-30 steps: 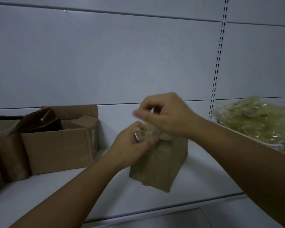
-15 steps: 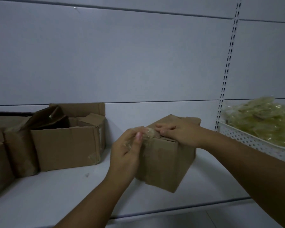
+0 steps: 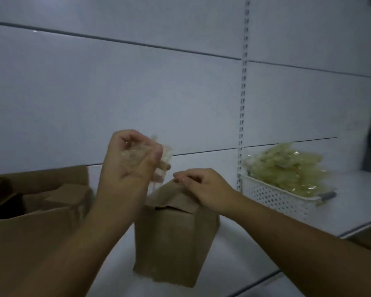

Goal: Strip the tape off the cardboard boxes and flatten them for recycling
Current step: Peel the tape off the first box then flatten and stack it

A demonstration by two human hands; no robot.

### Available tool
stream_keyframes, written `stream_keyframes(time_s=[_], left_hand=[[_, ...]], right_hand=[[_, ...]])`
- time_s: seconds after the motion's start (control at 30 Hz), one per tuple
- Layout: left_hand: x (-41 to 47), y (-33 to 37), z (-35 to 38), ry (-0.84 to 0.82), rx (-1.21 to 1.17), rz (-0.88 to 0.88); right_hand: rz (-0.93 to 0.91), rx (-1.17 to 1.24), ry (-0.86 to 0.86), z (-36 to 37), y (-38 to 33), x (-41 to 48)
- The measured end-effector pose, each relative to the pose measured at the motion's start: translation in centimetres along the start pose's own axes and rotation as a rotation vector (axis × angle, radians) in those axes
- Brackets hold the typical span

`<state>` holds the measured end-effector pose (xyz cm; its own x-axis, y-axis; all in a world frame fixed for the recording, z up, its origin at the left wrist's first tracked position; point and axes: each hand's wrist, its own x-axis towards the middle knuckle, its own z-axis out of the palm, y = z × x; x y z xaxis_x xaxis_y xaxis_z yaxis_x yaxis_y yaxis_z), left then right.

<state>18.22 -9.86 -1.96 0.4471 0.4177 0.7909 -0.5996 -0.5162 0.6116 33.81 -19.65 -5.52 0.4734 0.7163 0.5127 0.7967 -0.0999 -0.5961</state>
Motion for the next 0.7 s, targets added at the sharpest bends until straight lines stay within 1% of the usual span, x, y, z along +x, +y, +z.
stream_keyframes(time_s=[0.03,0.07,0.1,0.17,0.23,0.3,0.37,0.4,0.43,0.47,0.57,0.6,0.7], left_hand=[[0.7,-0.2,0.8,-0.062,0.077,0.009],[1.5,-0.5,1.6,-0.129,0.162,0.018],[2.3,-0.7,2.4,-0.197,0.246,0.021],[3.5,-1.3,4.0,-0.308,0.35,0.028],[4.4,-1.8,6.1,-0.382,0.397,0.043],[5.6,-2.2,8.8,-0.434,0.436,0.067],[7.5,-2.7,12.1,-0.52,0.424,0.051],[8.6,-3.2,14.0,-0.581,0.393,0.031],[9.7,-4.0,16.1,-0.629,0.375,0.011],[10.8,-4.8,18.4,-0.643,0.39,-0.005],[13.2,-7.8,25.2,-0.58,0.469,-0.016],[13.7,-8.9,27.2,-0.563,0.493,-0.025],[13.9,-12.5,31.3,-0.565,0.611,-0.027]], right_hand=[[-0.013,0.017,0.086,-0.9,0.3,-0.4],[-0.033,-0.016,0.145,-2.1,0.7,-0.9],[-0.05,-0.074,0.17,-3.5,1.2,-1.5],[-0.069,-0.214,0.164,-7.2,2.7,-2.3],[-0.026,-0.326,0.182,-11.7,4.8,-2.9],[0.038,-0.389,0.262,-16.2,7.4,-3.3],[0.069,-0.472,0.348,-20.3,10.3,-3.2],[0.074,-0.516,0.358,-21.9,11.7,-2.8],[0.08,-0.554,0.33,-23.1,13.0,-2.4],[0.093,-0.58,0.264,-23.9,14.3,-2.0],[0.172,-0.664,-0.042,-23.9,18.5,-1.0],[0.191,-0.694,-0.116,-23.3,19.9,-1.0],[0.239,-0.621,-0.207,-21.4,22.8,-2.1]])
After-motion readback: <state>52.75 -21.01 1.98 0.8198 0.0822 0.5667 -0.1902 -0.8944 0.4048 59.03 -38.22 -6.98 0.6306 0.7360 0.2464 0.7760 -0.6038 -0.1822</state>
